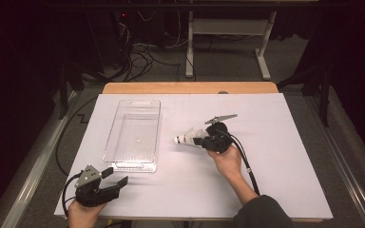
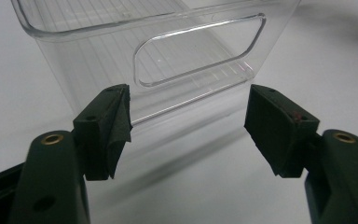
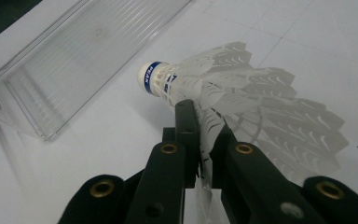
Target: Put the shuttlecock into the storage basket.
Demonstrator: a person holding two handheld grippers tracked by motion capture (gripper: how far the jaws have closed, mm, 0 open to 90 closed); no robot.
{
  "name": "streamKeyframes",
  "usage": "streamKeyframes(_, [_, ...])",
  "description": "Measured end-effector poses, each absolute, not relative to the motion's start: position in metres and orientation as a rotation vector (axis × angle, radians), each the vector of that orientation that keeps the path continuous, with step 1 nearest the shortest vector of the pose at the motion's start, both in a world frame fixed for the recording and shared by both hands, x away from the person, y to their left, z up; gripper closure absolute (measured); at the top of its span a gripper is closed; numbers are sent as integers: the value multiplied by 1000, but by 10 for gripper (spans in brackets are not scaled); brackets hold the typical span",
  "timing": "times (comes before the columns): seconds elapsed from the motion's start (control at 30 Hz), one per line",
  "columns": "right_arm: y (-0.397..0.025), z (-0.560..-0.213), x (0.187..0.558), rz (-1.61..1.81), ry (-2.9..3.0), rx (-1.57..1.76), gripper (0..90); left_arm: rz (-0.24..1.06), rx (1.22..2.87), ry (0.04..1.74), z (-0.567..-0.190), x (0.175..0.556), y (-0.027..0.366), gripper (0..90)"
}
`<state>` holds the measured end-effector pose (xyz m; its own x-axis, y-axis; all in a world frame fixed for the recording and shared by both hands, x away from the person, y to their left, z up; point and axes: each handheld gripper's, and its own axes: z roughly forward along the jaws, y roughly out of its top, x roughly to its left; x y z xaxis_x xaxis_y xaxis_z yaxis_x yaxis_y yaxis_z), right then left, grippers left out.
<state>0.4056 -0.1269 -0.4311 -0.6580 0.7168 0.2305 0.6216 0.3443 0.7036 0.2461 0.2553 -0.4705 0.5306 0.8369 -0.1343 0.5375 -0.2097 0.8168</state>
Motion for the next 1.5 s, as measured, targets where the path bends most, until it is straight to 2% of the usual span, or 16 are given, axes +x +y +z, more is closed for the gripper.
streamKeyframes(1.5, [-116,-398,407,1285,2467,1174,890,438,1875,1134,-470,245,258,323])
